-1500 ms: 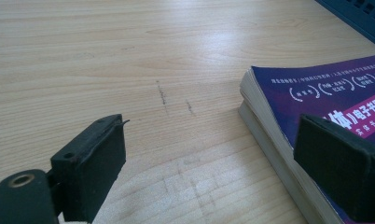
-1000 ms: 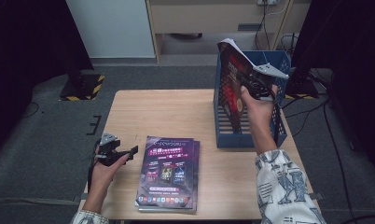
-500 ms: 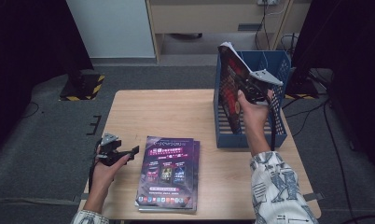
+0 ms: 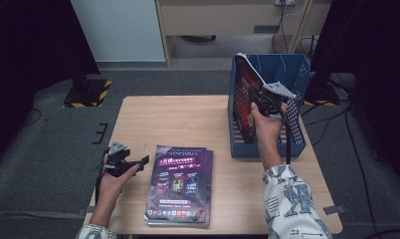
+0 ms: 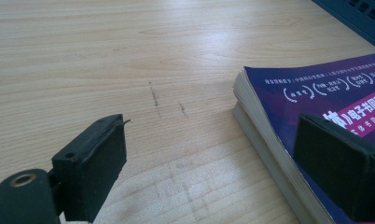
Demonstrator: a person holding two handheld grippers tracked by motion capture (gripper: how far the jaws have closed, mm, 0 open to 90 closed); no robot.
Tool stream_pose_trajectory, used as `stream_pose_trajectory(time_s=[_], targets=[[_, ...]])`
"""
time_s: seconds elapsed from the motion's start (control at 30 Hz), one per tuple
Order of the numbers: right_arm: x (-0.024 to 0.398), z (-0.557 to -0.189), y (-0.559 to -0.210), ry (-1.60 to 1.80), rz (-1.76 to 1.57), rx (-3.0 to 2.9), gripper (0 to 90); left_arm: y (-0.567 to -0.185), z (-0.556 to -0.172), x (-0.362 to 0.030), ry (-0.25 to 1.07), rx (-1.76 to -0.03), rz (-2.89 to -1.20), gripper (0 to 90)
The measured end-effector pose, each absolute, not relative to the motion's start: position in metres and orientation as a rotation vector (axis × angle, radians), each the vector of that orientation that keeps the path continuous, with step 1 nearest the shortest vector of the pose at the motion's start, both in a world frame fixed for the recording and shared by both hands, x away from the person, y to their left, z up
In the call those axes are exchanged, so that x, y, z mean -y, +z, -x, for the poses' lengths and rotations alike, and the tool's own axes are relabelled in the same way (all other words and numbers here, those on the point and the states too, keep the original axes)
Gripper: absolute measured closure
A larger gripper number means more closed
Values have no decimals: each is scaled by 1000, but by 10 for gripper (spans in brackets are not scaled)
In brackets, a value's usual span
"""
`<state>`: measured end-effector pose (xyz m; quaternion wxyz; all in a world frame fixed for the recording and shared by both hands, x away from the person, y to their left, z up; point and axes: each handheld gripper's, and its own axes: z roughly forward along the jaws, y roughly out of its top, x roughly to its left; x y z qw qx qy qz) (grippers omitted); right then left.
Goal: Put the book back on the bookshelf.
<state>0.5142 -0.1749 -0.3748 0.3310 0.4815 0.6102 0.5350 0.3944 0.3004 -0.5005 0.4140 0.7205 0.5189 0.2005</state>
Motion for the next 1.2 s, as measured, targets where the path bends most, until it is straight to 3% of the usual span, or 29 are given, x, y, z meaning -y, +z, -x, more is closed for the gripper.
stream_pose_trajectory(time_s=[1.2], targets=[[166,-499,-385,1399,-1163,-1707,818,-499,-394,-300,507,-1302,-1809,96]])
